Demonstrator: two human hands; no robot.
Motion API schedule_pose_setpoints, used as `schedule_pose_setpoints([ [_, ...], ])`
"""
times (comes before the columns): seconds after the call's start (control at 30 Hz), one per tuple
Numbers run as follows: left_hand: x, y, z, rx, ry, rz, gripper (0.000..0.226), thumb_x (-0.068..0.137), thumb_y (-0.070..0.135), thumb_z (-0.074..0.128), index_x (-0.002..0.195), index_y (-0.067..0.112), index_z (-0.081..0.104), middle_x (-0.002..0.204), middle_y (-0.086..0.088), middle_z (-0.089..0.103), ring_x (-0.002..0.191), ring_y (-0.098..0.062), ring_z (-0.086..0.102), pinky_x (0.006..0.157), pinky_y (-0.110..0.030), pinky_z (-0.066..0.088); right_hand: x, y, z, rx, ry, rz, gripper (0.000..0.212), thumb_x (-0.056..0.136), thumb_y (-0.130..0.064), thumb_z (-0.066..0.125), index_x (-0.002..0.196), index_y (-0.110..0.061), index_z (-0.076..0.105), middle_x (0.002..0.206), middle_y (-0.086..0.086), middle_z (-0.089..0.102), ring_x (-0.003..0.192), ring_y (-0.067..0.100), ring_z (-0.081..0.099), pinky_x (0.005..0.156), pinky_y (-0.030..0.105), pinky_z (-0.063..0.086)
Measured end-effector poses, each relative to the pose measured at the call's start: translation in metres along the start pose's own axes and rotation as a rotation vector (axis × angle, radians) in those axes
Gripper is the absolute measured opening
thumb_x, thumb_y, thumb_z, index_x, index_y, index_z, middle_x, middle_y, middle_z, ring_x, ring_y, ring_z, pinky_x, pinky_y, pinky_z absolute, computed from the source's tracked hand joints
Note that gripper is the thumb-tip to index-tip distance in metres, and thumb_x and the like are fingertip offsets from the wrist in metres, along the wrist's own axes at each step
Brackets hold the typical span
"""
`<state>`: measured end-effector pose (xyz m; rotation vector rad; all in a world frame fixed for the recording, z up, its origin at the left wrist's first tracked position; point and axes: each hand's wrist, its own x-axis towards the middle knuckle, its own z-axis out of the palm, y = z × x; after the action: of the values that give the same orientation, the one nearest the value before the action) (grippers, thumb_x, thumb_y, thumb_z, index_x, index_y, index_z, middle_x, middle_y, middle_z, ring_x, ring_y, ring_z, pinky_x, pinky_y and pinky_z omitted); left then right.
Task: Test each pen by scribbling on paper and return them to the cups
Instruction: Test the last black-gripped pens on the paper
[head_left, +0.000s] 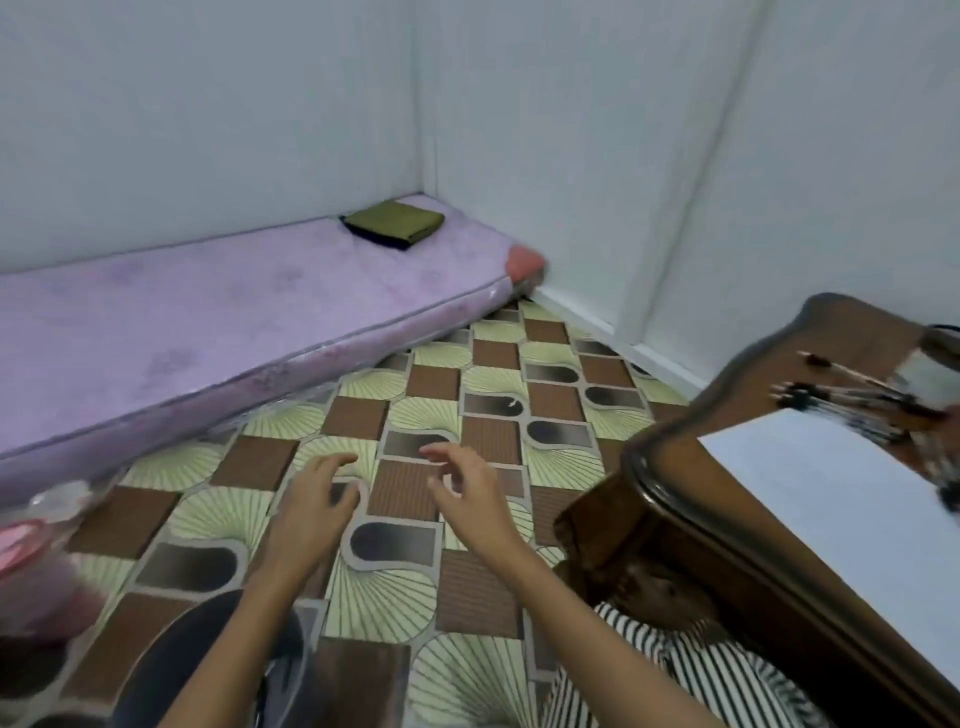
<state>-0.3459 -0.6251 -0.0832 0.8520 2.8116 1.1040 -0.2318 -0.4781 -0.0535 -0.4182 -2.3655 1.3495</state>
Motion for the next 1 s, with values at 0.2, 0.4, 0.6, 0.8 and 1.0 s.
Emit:
schedule_pose_setpoints([
  [0.2,0.029,0.145,0.054,-0.073,-0.082,0.352,0.029,0.091,0.010,0.057,0.120,0.008,0.060,0.119,-0.007,0.059,0.110,-0.020,0.054,0.087,-0.025,0.036,-0.017,0.005,-0.141,-0.079,0.356,0.013,0.031,0.088,-0.002,0.055,0.116,-0.012,0.062,0.113,0.001,0.062,0.099,0.005,0.055,0.083,0.009,0.043],
  [0.4,0.026,0.264,0.118,-0.138,-0.227,0.582,0.029,0.090,0.013,0.056,0.120,0.013,0.059,0.118,-0.004,0.057,0.110,-0.019,0.053,0.088,-0.028,0.040,-0.045,0.035,-0.243,-0.130,0.584,0.130,0.029,0.088,-0.002,0.058,0.113,-0.017,0.063,0.113,0.000,0.063,0.094,0.003,0.055,0.080,0.011,0.045],
  [0.6,0.021,0.339,0.183,-0.150,-0.354,0.636,0.034,0.092,0.016,0.052,0.125,0.015,0.056,0.128,-0.002,0.052,0.116,-0.017,0.049,0.094,-0.026,0.039,-0.053,0.085,-0.305,-0.192,0.685,0.223,0.028,0.089,-0.003,0.058,0.115,-0.013,0.062,0.119,0.004,0.063,0.100,0.011,0.055,0.092,0.026,0.049],
  [0.8,0.041,0.377,0.248,-0.030,-0.395,0.619,0.040,0.094,0.023,0.052,0.133,0.017,0.048,0.141,-0.001,0.044,0.128,-0.016,0.041,0.106,-0.030,0.033,-0.038,0.151,-0.357,-0.374,0.733,0.252,0.032,0.082,0.005,0.057,0.109,-0.009,0.064,0.110,0.010,0.062,0.102,0.021,0.053,0.092,0.036,0.046],
  [1.0,0.045,0.373,0.283,0.105,-0.368,0.665,0.045,0.097,0.029,0.041,0.141,0.017,0.038,0.150,0.001,0.032,0.139,-0.015,0.024,0.115,-0.036,0.013,-0.029,0.196,-0.392,-0.755,0.651,0.407,0.034,0.089,-0.010,0.054,0.121,-0.018,0.059,0.122,0.005,0.053,0.114,0.023,0.040,0.097,0.033,0.034],
])
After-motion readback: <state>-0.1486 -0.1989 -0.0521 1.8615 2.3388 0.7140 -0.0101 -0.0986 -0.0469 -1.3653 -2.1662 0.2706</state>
